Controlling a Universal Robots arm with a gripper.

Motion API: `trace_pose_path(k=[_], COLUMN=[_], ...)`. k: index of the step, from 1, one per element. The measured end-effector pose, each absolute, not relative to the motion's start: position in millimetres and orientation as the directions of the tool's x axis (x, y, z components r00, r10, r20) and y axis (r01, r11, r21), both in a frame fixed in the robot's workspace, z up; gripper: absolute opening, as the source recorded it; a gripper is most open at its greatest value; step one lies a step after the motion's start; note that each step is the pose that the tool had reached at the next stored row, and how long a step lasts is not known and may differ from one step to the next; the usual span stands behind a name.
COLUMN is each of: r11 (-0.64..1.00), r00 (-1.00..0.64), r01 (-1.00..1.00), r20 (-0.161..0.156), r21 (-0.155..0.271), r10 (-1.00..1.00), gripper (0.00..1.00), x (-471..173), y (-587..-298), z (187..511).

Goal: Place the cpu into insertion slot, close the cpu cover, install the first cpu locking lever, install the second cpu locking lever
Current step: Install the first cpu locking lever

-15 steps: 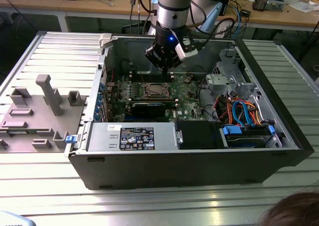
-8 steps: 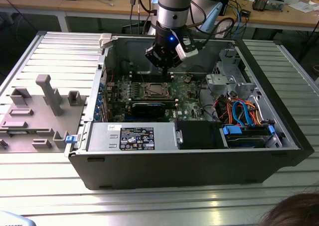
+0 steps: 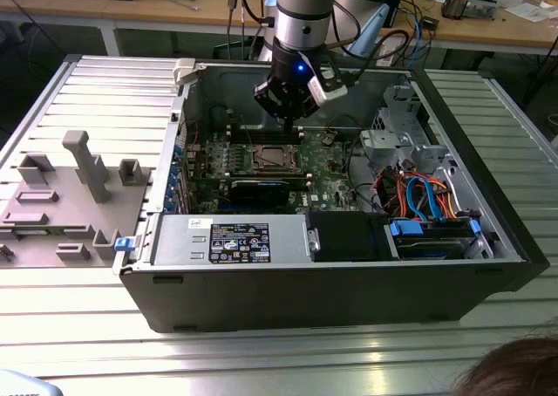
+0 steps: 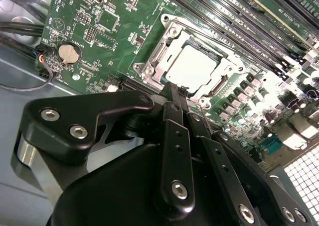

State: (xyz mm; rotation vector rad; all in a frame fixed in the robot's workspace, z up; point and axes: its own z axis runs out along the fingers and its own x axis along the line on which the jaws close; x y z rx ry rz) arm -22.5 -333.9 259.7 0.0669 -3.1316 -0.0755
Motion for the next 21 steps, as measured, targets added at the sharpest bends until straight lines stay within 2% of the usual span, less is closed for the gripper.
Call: trace_pose_path(k=[21], r11=[0.995], r00=[-0.996], r01=[-0.084], r20=[0.007], r21=[0.054], r10=[-0.084], gripper=[0.11], x=[-24.6], y=[-334.0], z=[259.6])
